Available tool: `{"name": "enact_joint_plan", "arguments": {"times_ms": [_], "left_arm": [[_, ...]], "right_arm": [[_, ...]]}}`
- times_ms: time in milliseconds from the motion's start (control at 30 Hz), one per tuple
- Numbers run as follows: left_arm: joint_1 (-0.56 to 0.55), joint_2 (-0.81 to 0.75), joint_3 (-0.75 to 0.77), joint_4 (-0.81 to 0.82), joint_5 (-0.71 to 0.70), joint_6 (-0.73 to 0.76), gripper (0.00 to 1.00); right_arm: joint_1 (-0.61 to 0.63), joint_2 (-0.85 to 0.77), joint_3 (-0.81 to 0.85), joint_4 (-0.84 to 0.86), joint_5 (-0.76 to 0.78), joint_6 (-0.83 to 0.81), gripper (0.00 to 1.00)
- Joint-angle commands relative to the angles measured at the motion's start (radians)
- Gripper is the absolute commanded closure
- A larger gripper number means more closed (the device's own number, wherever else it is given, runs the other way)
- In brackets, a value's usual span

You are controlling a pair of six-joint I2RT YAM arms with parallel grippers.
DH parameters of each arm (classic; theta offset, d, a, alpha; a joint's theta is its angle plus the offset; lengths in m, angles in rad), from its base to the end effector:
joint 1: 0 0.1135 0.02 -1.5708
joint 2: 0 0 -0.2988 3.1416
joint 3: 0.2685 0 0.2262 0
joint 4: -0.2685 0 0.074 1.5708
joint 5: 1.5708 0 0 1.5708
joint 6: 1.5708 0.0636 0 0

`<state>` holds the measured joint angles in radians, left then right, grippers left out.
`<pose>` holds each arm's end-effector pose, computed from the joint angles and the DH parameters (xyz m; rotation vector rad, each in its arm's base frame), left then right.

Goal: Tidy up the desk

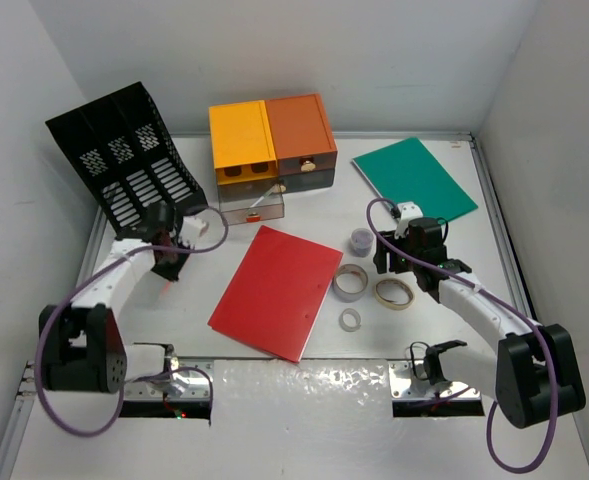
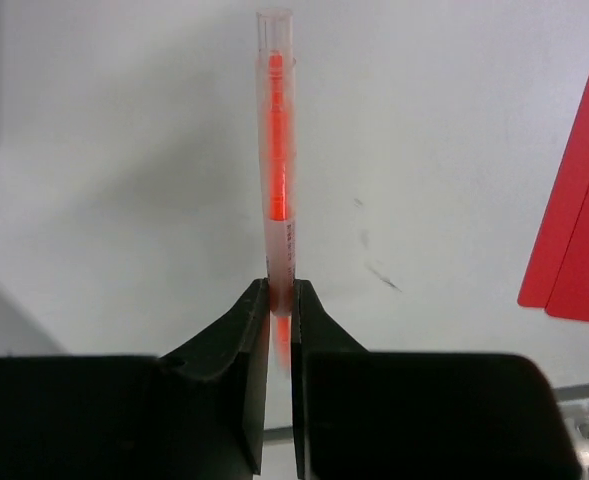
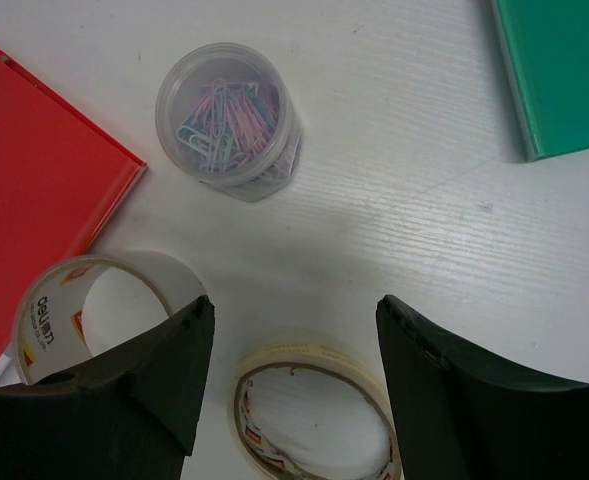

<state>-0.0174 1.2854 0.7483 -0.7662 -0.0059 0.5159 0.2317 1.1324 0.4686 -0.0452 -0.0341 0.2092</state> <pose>0.1903 -0.0029 0.2075 0.7583 2.7804 0.1039 0.2003 0.0495 0.2074 -0.0438 2.2934 0.2687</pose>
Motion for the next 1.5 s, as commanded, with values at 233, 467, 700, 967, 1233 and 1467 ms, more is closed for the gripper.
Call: {"name": "enact_joint_plan", "arguments": {"times_ms": [233, 467, 700, 967, 1233, 1467], "left_arm": [[-0.07, -0.087, 0.5, 0.014, 0.151, -0.129, 1.0], [-0.306, 0.194, 0.692, 0.226, 0.038, -0.172, 1.0], [-0.335, 0.425, 0.839, 0.191, -0.048, -0.145, 1.0], [-0.365, 0.393, 0.816, 0.185, -0.054, -0.106, 0.4], [-0.365, 0.197, 0.813, 0.151, 0.099, -0.064, 0.51], [-0.536, 0.126, 0.515, 0.016, 0.153, 0.182, 0.7]], "right_arm": [[0.005, -0.017, -0.002, 0.039, -0.027, 0.015, 0.35], [0.004, -0.017, -0.012, 0.039, -0.013, 0.012, 0.35], [0.006, -0.016, -0.012, 0.039, -0.001, 0.007, 0.35], [0.006, 0.0, -0.004, 0.038, -0.009, 0.009, 0.35], [0.006, 0.003, -0.007, 0.039, -0.006, 0.009, 0.35], [0.005, 0.021, -0.004, 0.039, -0.009, 0.012, 0.35]]}}
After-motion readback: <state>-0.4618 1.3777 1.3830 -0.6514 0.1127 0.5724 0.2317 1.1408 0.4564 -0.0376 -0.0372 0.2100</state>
